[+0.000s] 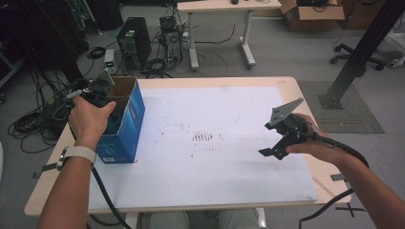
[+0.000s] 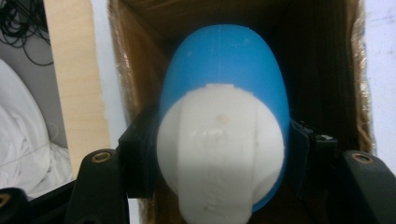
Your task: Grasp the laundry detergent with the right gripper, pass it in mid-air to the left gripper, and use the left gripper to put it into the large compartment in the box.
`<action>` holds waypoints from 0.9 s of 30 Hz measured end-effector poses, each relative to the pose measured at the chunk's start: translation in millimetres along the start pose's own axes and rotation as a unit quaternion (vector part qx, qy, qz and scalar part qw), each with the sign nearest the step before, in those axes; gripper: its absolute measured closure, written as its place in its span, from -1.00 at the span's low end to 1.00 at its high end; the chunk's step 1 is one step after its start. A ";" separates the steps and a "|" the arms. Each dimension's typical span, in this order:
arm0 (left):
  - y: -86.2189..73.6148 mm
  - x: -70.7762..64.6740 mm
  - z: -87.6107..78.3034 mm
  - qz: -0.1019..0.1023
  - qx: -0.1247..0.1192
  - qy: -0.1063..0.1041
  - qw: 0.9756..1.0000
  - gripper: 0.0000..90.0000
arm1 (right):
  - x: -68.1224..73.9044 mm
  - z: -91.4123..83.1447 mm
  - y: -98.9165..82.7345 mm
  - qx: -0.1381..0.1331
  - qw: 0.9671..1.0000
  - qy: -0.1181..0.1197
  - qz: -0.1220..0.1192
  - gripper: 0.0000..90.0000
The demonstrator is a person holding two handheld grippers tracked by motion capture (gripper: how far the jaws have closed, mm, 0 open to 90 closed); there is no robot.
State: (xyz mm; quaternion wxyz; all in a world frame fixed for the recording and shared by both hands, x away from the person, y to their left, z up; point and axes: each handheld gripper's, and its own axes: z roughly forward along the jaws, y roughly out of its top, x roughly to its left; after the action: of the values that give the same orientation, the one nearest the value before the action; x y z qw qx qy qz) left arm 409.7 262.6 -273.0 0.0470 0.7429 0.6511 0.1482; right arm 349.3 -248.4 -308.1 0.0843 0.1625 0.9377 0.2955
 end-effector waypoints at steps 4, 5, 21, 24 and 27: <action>0.4 0.7 0.5 -0.002 -0.001 -0.001 1.000 -0.15 | 1.4 -0.2 1.7 0.002 1.000 0.002 -0.003 -0.87; 0.2 1.2 0.5 -0.002 -0.001 -0.002 1.000 -0.15 | 1.4 -0.4 2.0 0.002 1.000 0.002 -0.003 -0.87; -0.5 5.1 2.5 -0.005 -0.009 -0.015 1.000 -0.20 | 5.9 2.2 6.4 0.000 1.000 0.012 -0.008 -0.87; -0.1 5.0 2.8 -0.003 -0.009 -0.019 1.000 -0.28 | 6.0 3.3 7.0 0.002 1.000 0.013 -0.010 -0.87; 0.1 5.2 3.2 -0.001 -0.008 -0.019 1.000 -0.30 | 5.7 4.3 6.5 0.004 1.000 0.014 -0.011 -0.87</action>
State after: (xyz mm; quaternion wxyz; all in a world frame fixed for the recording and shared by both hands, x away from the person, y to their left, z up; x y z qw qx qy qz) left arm 411.3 268.2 -275.2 0.0658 0.7449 0.6493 0.1390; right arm 346.7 -239.1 -308.1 0.0744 0.1481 0.9416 0.2932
